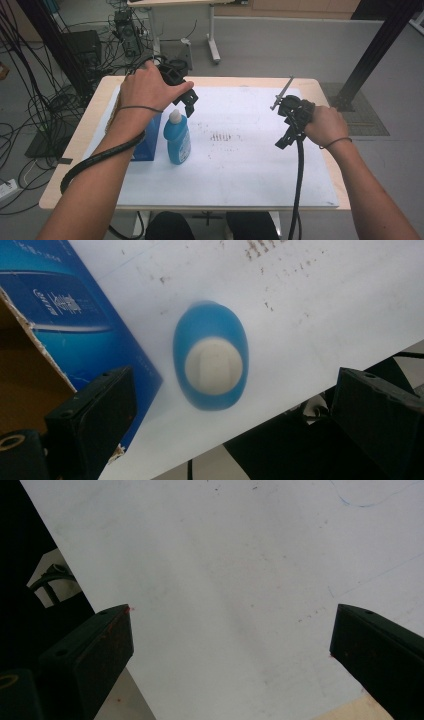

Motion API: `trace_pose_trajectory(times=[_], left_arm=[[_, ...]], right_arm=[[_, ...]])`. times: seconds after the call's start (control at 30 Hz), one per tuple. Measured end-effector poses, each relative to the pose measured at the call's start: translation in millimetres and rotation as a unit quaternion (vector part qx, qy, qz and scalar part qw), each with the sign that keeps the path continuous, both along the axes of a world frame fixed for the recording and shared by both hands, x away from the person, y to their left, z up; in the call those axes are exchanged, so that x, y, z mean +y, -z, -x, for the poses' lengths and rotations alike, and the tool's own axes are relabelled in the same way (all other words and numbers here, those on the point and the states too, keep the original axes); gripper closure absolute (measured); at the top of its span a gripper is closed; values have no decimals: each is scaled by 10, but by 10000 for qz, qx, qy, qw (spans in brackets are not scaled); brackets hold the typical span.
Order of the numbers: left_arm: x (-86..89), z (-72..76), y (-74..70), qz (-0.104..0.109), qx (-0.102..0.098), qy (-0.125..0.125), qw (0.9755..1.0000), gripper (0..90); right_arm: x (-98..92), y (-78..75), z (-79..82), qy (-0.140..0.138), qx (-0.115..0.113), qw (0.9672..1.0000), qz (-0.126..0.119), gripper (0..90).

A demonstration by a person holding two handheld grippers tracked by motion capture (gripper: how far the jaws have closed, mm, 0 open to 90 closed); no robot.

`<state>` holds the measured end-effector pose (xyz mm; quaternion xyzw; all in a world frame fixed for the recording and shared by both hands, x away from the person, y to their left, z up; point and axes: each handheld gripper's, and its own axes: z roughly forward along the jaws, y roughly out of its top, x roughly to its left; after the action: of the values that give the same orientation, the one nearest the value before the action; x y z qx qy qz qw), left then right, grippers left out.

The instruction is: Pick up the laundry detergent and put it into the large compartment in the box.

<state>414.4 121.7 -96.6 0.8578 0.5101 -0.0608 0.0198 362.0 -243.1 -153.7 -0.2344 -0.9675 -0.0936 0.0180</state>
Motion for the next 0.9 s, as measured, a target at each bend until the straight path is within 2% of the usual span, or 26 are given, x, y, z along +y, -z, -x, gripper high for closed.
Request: trace_pose_trajectory(times=[0.5, 0.9], left_arm=[[-56, -13, 285, -180, 65, -56, 9998, 50], [-43, 14, 423, -210, 58, -96, 9997, 49]], right_arm=[[1, 61, 7, -7, 33, 10000, 2, 37], [27, 72, 12, -44, 19, 10000, 4, 37]])
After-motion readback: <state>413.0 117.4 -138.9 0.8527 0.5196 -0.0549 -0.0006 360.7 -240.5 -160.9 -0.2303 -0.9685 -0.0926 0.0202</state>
